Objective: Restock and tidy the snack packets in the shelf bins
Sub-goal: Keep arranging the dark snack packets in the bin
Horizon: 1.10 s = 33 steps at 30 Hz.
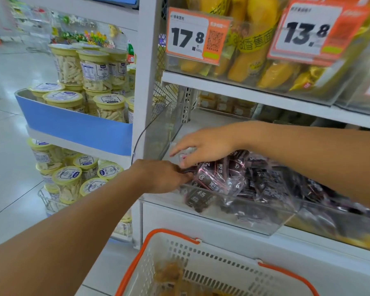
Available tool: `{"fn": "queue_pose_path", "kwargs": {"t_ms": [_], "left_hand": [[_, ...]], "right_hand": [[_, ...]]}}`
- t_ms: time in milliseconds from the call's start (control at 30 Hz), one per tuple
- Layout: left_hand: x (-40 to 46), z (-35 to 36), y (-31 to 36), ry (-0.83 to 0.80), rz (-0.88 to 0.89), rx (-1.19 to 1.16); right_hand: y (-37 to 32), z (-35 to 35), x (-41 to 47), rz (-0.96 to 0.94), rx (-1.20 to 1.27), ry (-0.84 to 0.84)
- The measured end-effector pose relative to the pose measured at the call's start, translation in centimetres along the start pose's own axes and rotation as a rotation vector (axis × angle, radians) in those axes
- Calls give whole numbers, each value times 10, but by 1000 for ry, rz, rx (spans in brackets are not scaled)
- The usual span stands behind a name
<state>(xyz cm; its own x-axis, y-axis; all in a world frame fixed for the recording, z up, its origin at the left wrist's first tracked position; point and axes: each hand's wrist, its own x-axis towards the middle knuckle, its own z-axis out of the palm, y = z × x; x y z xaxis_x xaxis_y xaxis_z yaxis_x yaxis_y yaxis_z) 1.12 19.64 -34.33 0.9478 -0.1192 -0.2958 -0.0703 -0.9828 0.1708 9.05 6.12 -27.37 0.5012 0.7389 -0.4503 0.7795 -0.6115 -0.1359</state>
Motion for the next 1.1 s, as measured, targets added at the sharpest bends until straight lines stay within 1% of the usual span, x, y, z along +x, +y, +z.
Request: {"fn": "queue_pose_path", "kwargs": {"t_ms": [33,67,133,267,333,367,433,500,533,567,600,633,667,733,767,800,833,933,967,1033,1100], "left_hand": [[-2,-1,1,29,-14,-34],[-3,-1,1,56,-30,-66],[-4,2,-2,68,-33,-118],[-4,4,-7,66,85,-333],[-2,8,-9,116,99,-385],[-1,10,-9,160,87,-359],[0,14,-8,259,43,-225],[0,19,-7,345,-7,-110],[0,21,-6,378,-19,-62],[-1,21,-6,400,-20,-23],[-1,22,-5,412,-14,-2],[-1,22,-5,402,-9,4],[-1,21,-5,375,-6,3],[-3,18,-4,311,1,10],[-4,18,-3,285,4,9],[-4,17,-3,262,5,3],[-4,17,-3,246,8,-4],[-4,19,-3,248,22,28],[-4,20,-3,265,22,41],[-4,21,-3,299,22,51],[-3,22,-3,314,22,47]], "right_hand": [[-9,11,8,-22,-40,-25],[-14,20,15,-40,-44,-12],[-14,27,18,0,-9,10],[0,18,3,41,-36,-102],[5,19,-4,38,0,-105],[7,21,-9,40,20,-70],[7,22,-22,92,52,105],[6,19,-41,222,-111,307],[7,18,-51,297,-190,338],[6,17,-58,366,-186,303],[7,17,-64,412,-93,247],[7,18,-68,432,65,207],[9,18,-69,422,271,203],[14,18,-67,359,680,277],[16,16,-62,323,833,323],[18,13,-55,294,902,384],[19,12,-46,276,902,472],[20,9,-7,274,740,825],[22,8,9,271,695,898],[34,4,44,291,501,961],[53,-3,74,331,277,929]]}}
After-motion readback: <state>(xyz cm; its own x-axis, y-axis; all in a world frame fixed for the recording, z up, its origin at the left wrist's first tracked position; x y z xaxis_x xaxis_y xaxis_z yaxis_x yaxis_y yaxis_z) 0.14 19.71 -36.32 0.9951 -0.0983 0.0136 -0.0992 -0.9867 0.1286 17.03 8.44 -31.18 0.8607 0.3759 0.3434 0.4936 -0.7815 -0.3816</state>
